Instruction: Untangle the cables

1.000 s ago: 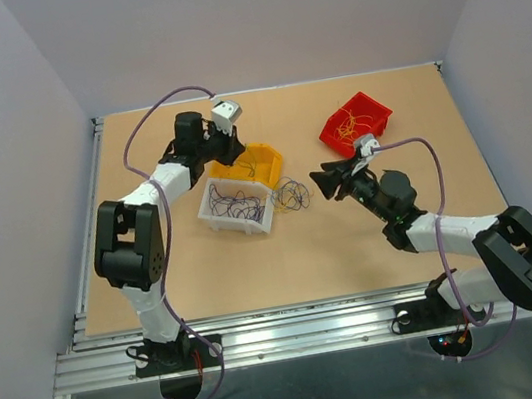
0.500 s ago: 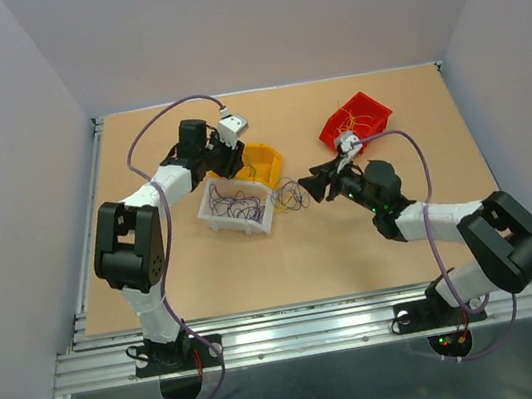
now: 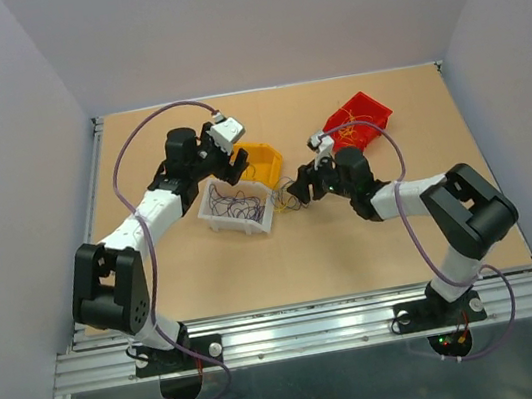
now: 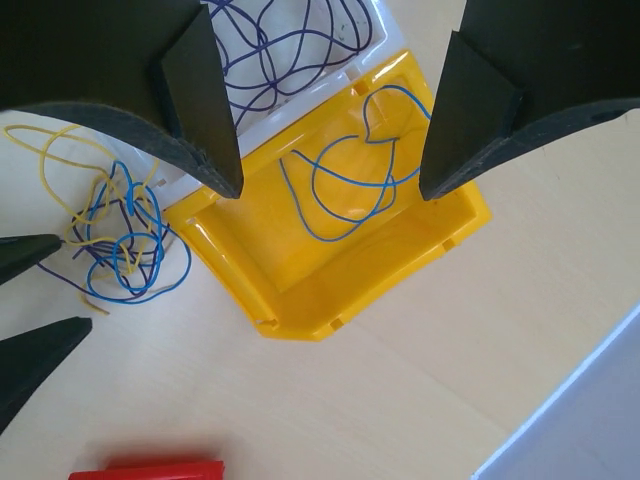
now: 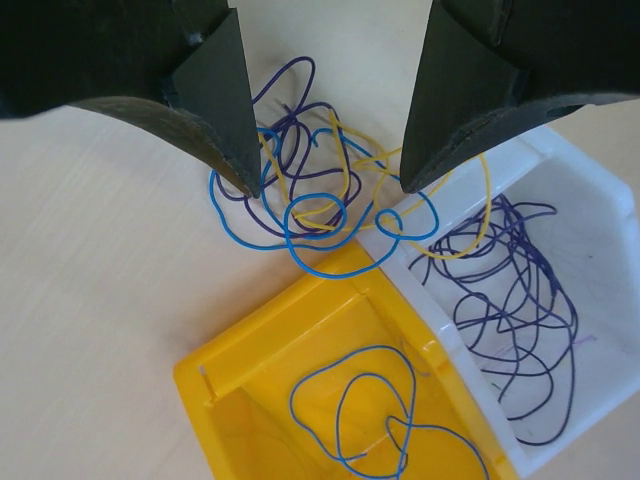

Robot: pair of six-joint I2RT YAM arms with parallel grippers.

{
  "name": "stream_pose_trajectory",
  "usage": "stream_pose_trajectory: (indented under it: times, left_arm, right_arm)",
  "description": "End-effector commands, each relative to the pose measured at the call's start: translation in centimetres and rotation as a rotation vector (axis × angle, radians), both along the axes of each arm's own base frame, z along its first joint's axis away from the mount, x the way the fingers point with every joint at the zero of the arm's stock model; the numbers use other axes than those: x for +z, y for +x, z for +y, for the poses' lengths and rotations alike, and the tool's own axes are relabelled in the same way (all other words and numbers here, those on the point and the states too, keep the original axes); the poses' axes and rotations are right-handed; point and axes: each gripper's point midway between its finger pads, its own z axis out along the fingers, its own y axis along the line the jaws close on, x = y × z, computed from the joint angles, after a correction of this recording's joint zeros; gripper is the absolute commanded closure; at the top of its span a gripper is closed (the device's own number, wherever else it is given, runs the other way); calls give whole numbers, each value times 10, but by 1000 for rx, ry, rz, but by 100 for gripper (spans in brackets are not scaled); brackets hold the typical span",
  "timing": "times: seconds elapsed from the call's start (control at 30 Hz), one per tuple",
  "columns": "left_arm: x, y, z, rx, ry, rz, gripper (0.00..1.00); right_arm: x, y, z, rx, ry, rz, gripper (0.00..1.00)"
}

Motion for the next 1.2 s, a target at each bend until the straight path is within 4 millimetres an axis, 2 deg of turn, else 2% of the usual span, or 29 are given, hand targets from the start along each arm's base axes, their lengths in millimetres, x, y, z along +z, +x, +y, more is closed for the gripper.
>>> stream_pose_trajectory:
  times: [0.0,0.13,0.27,0.33,0.4,0.43,0.5,0.53,0.57,0.6,0.63,0.67,0.7,0.87,1.0,1.17]
  left_arm:
    - [30,-6,-4,-36,-43,-123,18]
    - [42,-20,-7,-80,-66,-182,18]
    - [52,-33,-8,-108,-83,-244,18]
    - [57,-38,-6,-101,-95,-282,18]
    - [60,-43,-6,-114,-104,-305,18]
    - [61,-44,-6,-120,-105,-309,18]
    - [58,-47,-10,-140,-107,-301,18]
    - [56,-49,-13,-160,-109,-298,18]
    - [54,-50,-16,-172,-105,-294,18]
    - [50,-53,-20,-200,-104,-286,18]
    - [47,-55,-23,-214,-100,-278,18]
    - [44,-56,-26,-231,-92,-275,17]
    - [38,-57,-30,-248,-84,-258,17]
    - [19,-73,-57,-330,-39,-237,17]
    - [6,-92,-76,-414,-11,-231,17]
    - [1,-87,-79,-400,-4,-203,21]
  right_arm:
    - [5,20,11,-7,-2,-17,38]
    - [1,34,16,-31,-1,-7,43]
    - [-6,39,21,-19,0,6,49]
    - [-4,38,24,0,8,-5,66]
    - [5,30,27,36,38,-33,83]
    - [9,27,28,47,48,-42,87]
    - [30,17,30,94,88,-93,99]
    - [25,6,28,121,85,-96,100]
    - [42,-5,33,180,116,-143,99]
    - [39,-15,30,204,113,-146,99]
    - [49,-18,31,221,125,-175,99]
    - [48,-28,30,250,126,-174,99]
    - [57,-32,29,262,134,-199,99]
    - [61,-49,23,293,122,-236,99]
    - [66,-53,21,297,128,-248,100]
    - [68,-60,23,335,136,-254,100]
